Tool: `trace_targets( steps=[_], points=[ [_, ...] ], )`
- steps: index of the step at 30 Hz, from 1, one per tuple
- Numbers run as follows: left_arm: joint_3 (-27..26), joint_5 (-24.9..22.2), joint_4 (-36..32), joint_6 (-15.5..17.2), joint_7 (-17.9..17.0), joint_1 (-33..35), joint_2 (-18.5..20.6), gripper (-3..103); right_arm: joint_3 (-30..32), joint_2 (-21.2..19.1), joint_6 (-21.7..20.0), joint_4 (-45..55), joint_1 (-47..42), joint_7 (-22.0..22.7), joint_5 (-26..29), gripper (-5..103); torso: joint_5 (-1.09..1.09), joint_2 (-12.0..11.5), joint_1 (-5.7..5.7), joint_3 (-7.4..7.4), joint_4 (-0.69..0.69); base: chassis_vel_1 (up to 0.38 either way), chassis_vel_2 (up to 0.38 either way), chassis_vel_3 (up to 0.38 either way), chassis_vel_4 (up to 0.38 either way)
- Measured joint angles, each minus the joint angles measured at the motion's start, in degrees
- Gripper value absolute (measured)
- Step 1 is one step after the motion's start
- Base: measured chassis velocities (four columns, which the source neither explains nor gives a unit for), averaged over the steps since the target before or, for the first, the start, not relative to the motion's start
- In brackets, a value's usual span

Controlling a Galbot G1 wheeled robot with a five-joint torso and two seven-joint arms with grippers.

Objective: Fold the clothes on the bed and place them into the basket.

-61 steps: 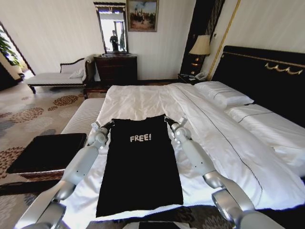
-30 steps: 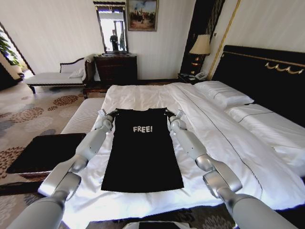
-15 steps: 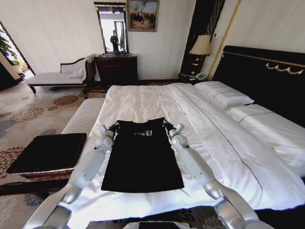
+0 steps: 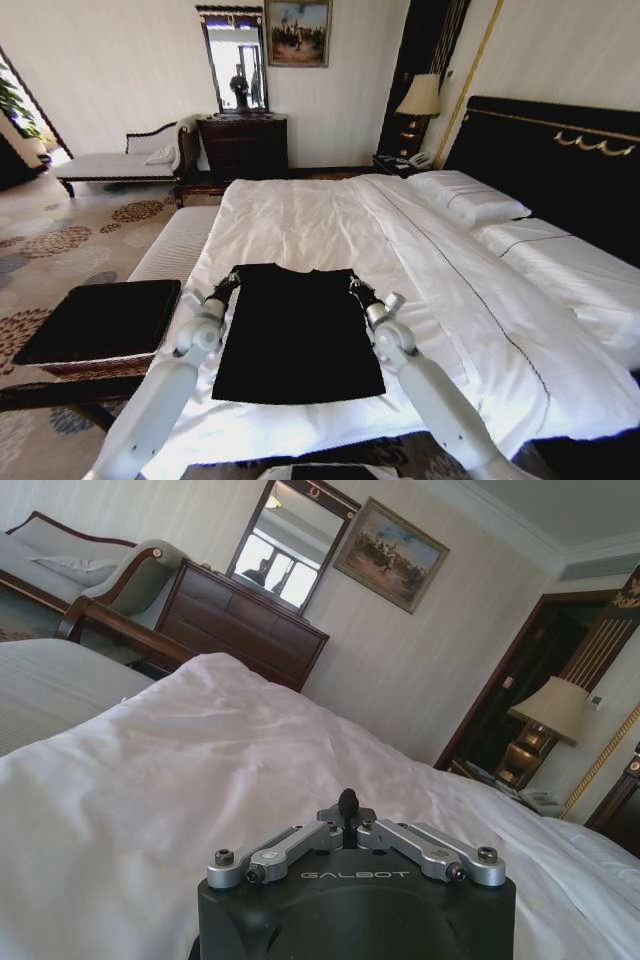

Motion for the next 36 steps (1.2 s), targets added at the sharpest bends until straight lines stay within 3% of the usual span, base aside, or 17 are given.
trace_targets(
  steps=[4, 14, 25, 36],
  points=[
    [-1.2, 2.4, -3.9, -0.4, 0.9, 6.8, -1.6, 1, 3.4, 0.2, 0.7, 3.5, -7.2, -1.5, -3.6, 0, 0.0, 0.0, 0.0, 0.0, -0.07, 0.0, 0.0, 0.0, 0.0],
    [-5.1, 8.1, -7.0, -2.5, 3.8, 19.4, -4.2, 1, 6.8, 4.0, 3.1, 7.0, -20.5, -4.0, -10.1, 0, 0.01, 0.0, 0.01, 0.01, -0.03, 0.0, 0.0, 0.0, 0.0],
    [-6.4, 11.0, -8.0, -4.1, 4.9, 24.1, -7.3, 1, 7.6, 7.0, 5.5, 8.0, -27.3, -5.1, -14.8, 0, 0.01, 0.0, 0.02, 0.02, -0.04, 0.0, 0.0, 0.0, 0.0],
    [-6.5, 10.9, -10.1, -4.1, 4.9, 26.1, -7.3, 1, 9.4, 6.7, 5.9, 8.9, -28.4, -5.0, -13.9, 0, 0.01, 0.0, 0.03, 0.03, -0.04, 0.0, 0.0, 0.0, 0.0]
  ],
)
